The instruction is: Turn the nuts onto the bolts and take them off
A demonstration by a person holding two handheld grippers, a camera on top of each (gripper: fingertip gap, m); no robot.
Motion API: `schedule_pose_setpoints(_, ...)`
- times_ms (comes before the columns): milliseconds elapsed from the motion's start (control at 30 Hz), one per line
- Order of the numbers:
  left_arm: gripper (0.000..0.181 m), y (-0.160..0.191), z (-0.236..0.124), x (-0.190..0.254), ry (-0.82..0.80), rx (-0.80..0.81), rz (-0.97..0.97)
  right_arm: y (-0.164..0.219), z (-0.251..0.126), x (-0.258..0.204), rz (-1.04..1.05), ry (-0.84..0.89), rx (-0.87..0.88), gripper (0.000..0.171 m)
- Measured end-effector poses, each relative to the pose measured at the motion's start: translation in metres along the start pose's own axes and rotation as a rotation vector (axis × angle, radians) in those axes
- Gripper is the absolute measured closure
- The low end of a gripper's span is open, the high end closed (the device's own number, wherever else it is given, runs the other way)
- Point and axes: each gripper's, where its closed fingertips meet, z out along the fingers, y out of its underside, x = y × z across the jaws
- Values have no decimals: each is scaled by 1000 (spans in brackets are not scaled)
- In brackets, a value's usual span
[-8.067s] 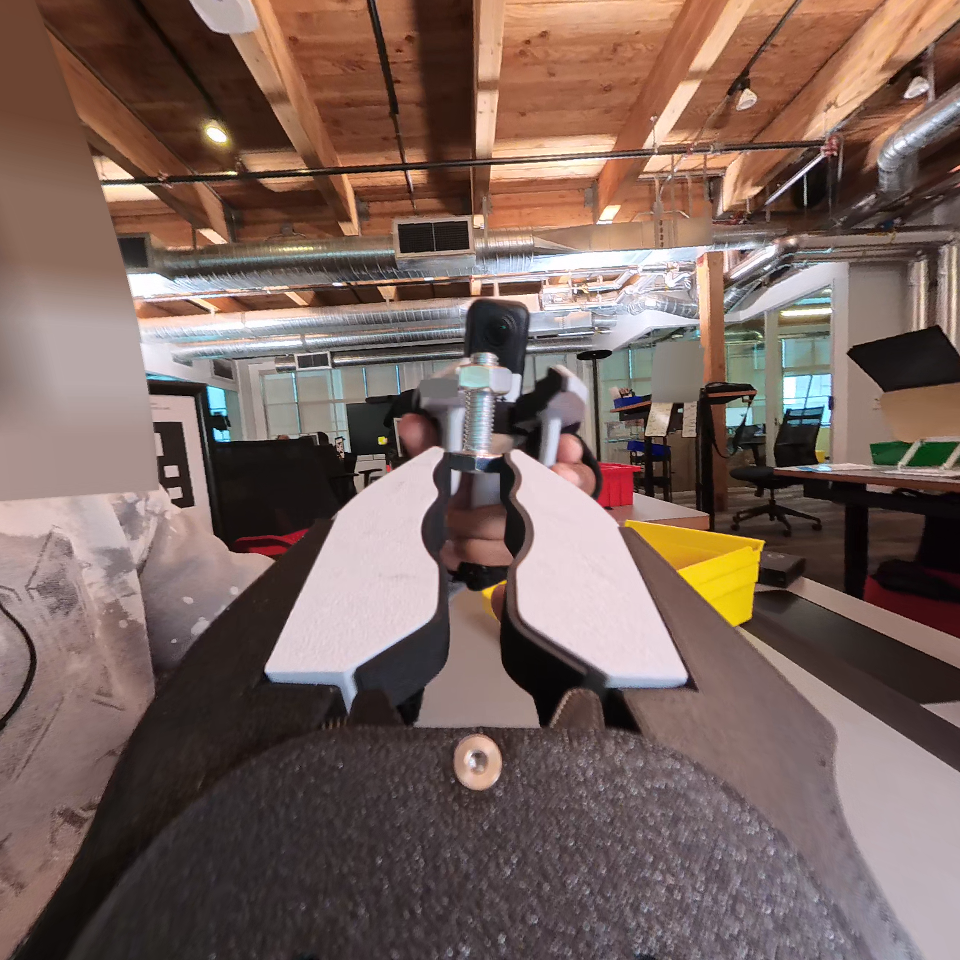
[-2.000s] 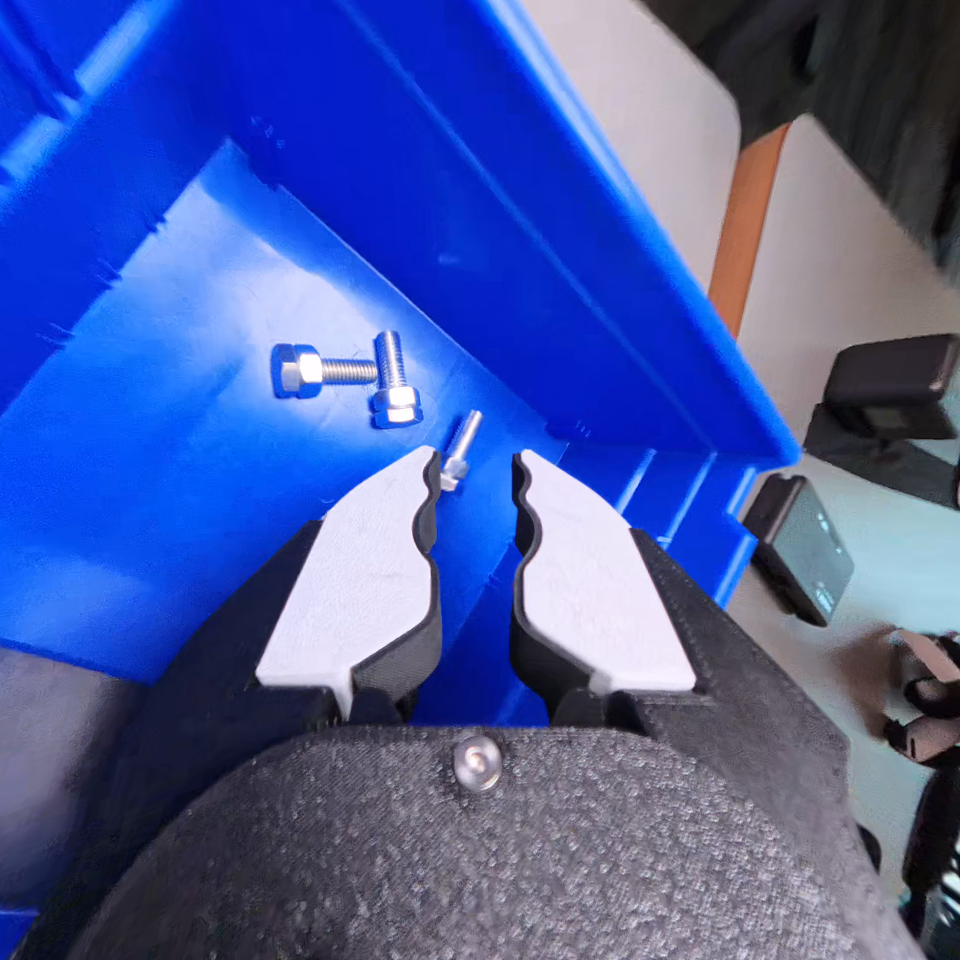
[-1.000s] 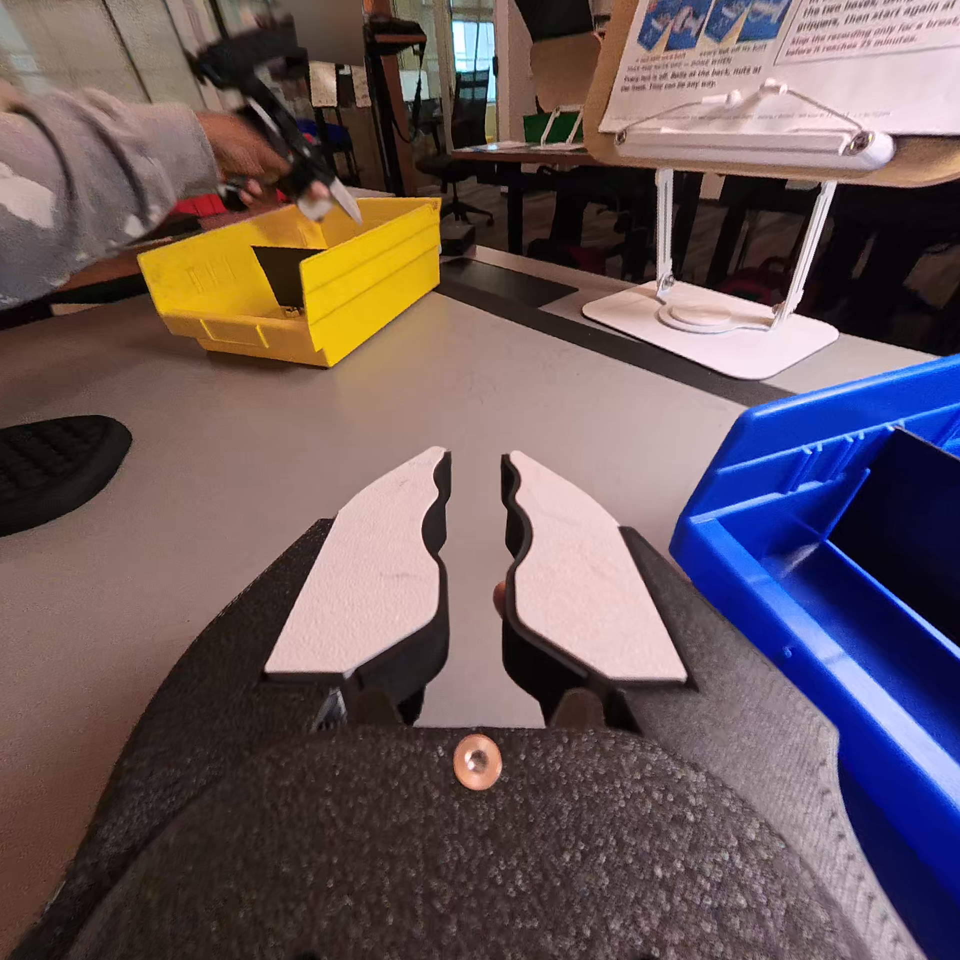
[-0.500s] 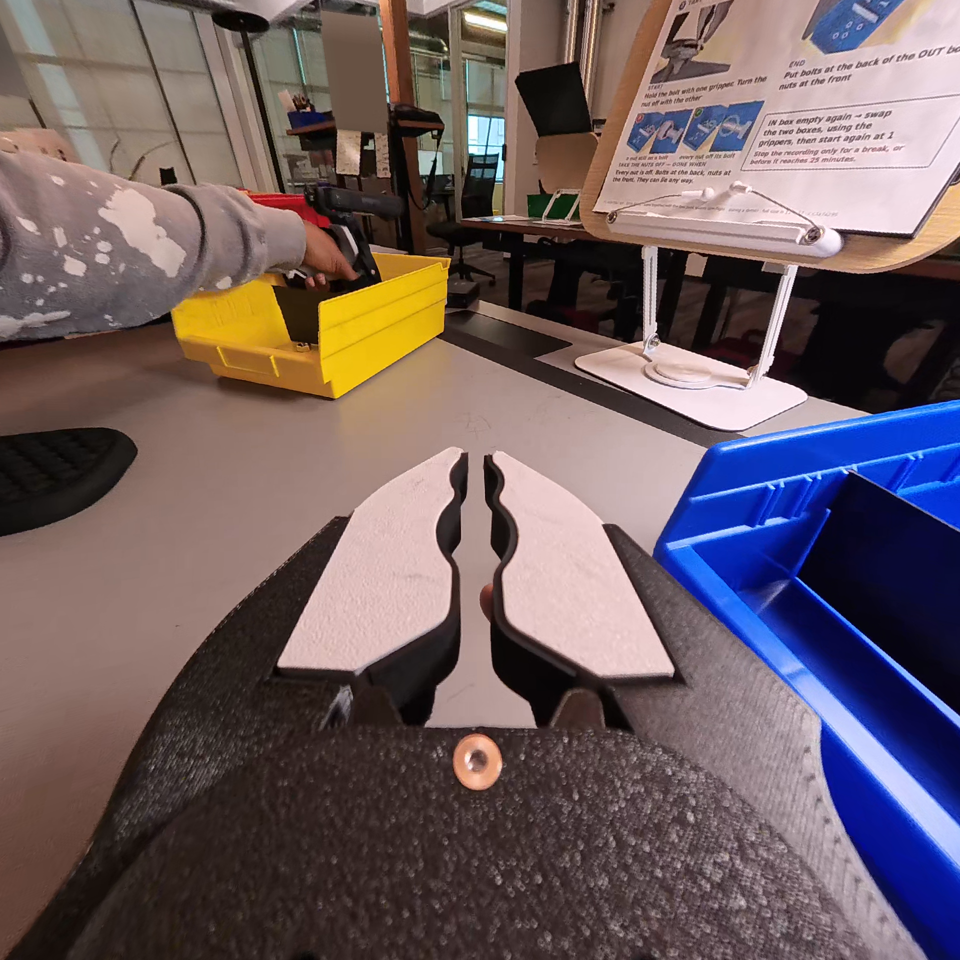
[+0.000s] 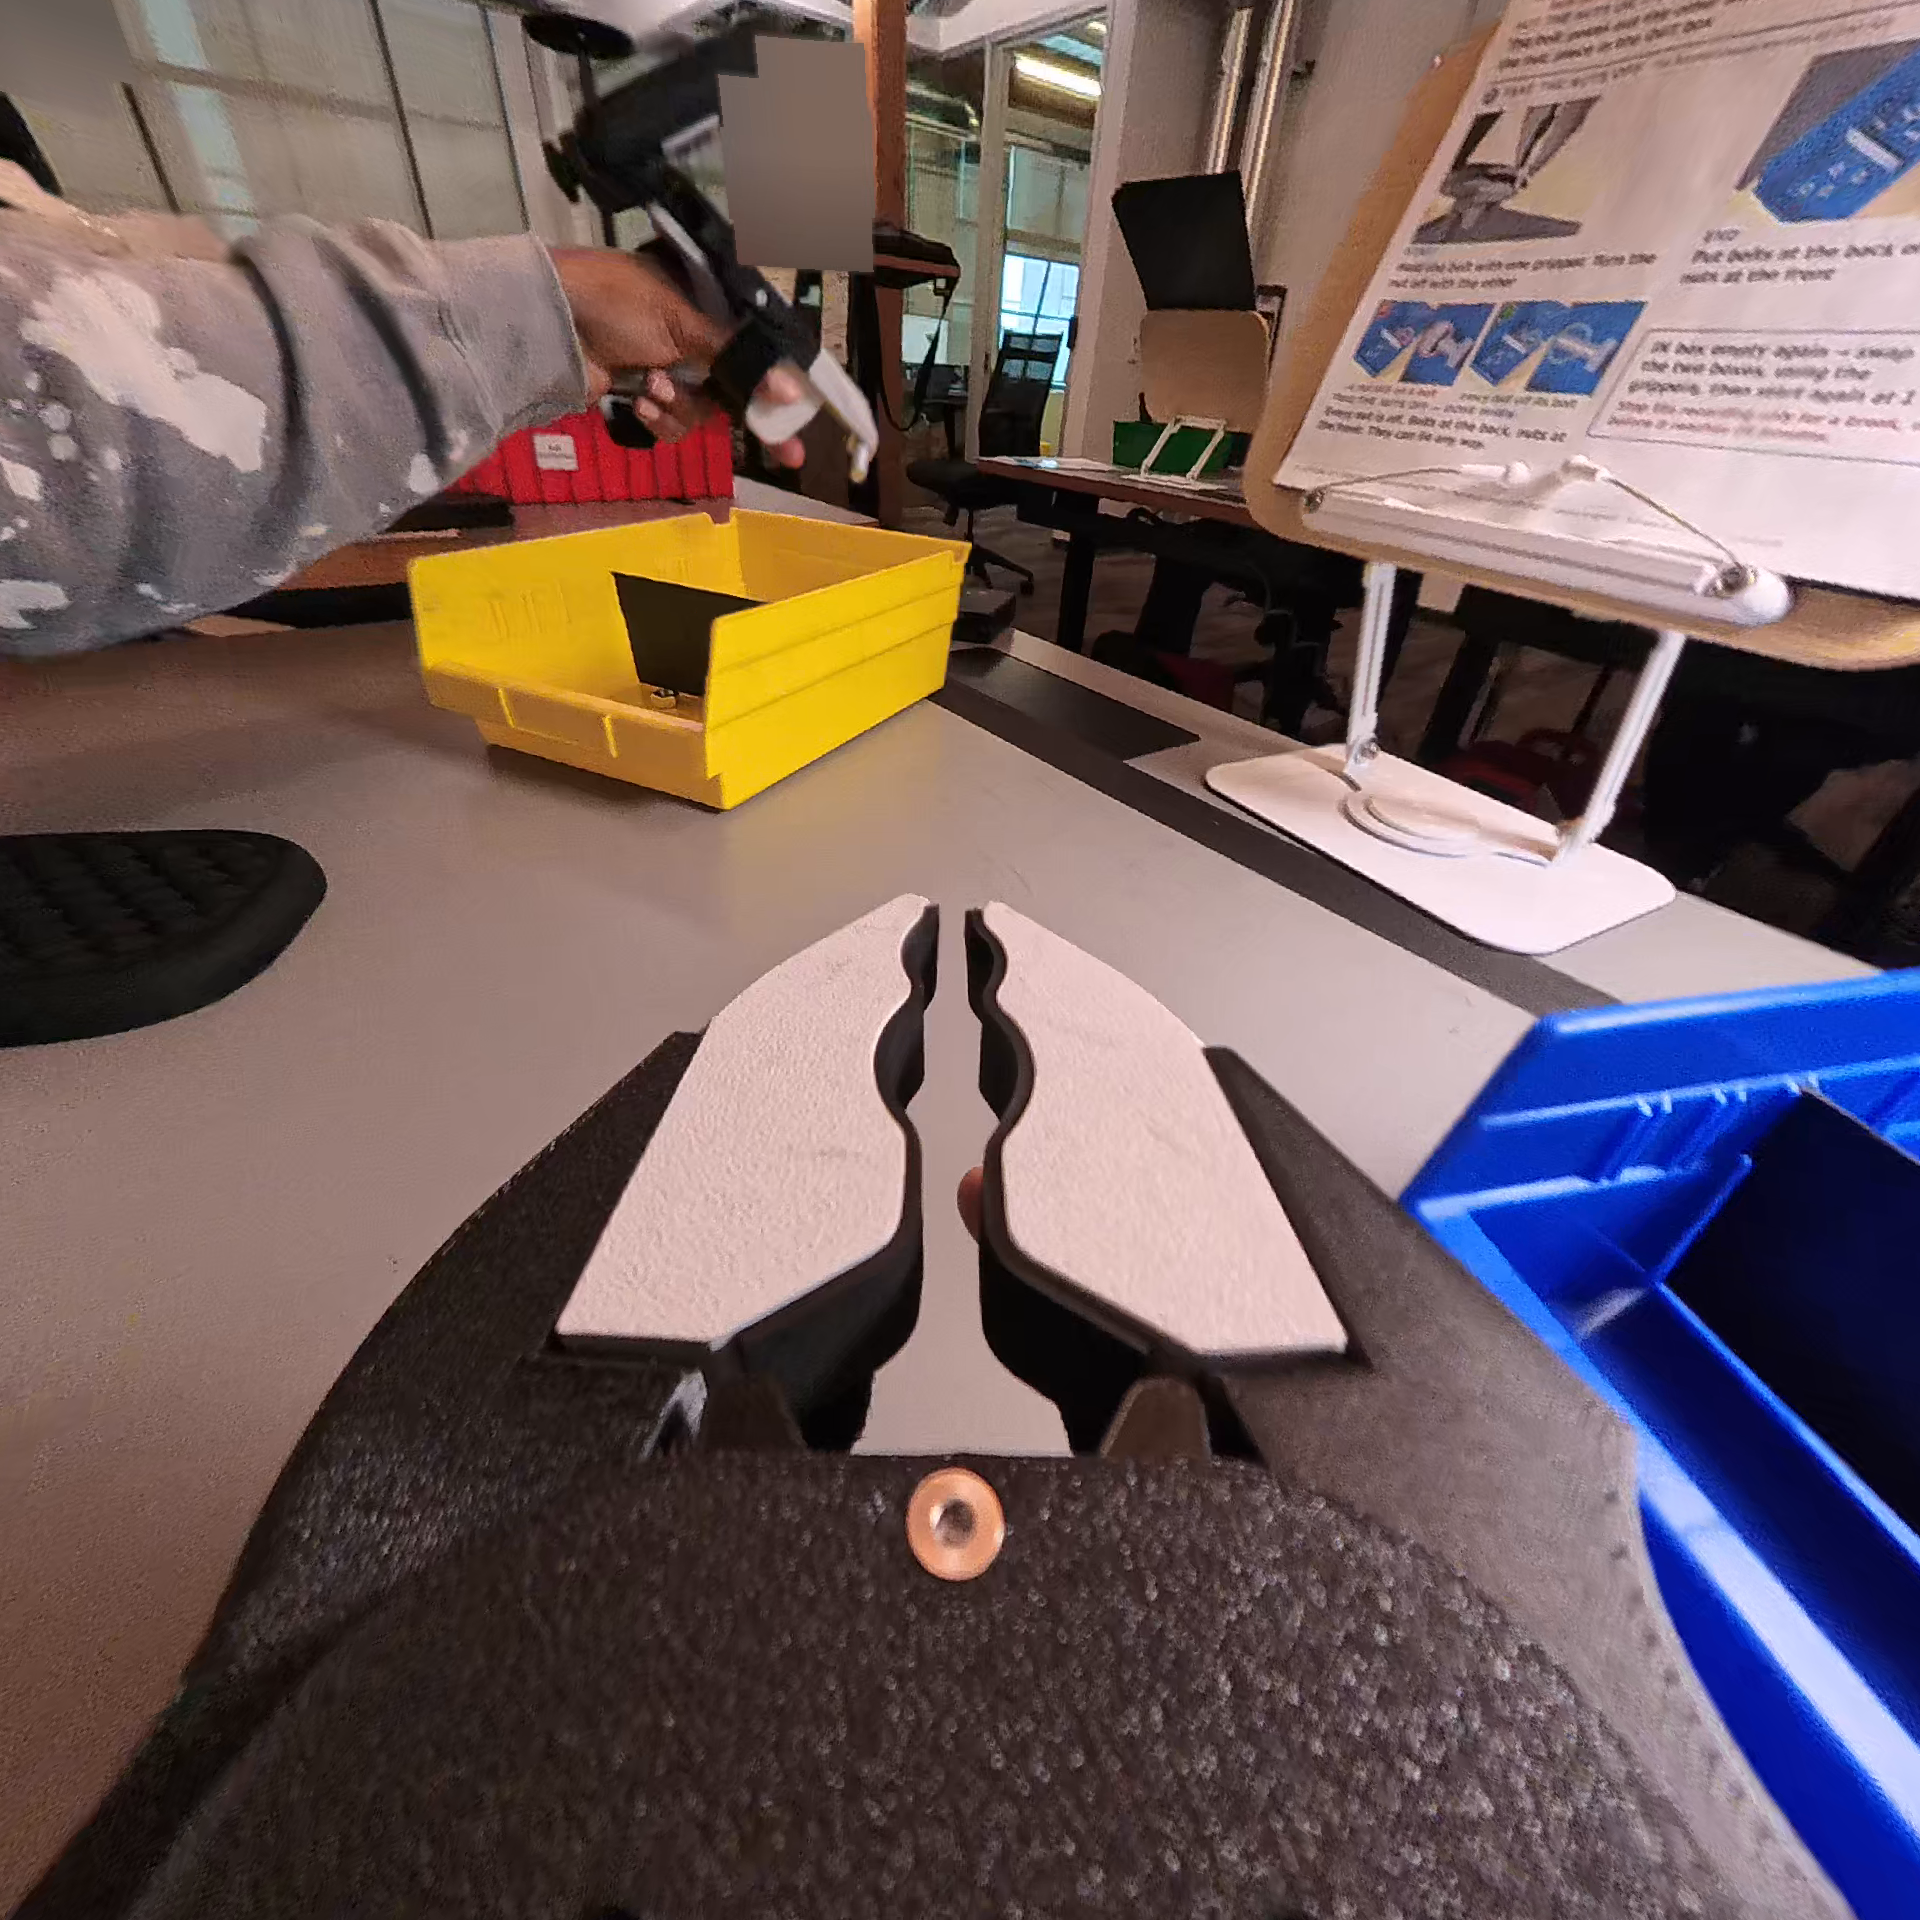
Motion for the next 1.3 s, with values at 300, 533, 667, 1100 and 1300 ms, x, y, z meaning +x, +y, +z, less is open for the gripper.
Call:
schedule_pose_setpoints(300, 172, 10, -66, 277, 981, 300, -121, -61, 44, -44, -342, -106, 76, 148)
schedule_pose_setpoints(533, 172, 68, -71, 380, 1403, 129, -286, -76, 53, -73, -623, -88, 178, 132)
schedule_pose_setpoints(667, 172, 80, -66, 395, 1448, 62, -291, -63, 50, -77, -694, -93, 149, 148)
schedule_pose_setpoints(1100, 172, 93, -42, 393, 1382, 6, -372, -43, 50, -71, -789, -78, 106, 153)
schedule_pose_setpoints(1300, 152, 76, -25, 359, 1113, 272, -165, -33, 57, -47, -379, -125, 73, 153)
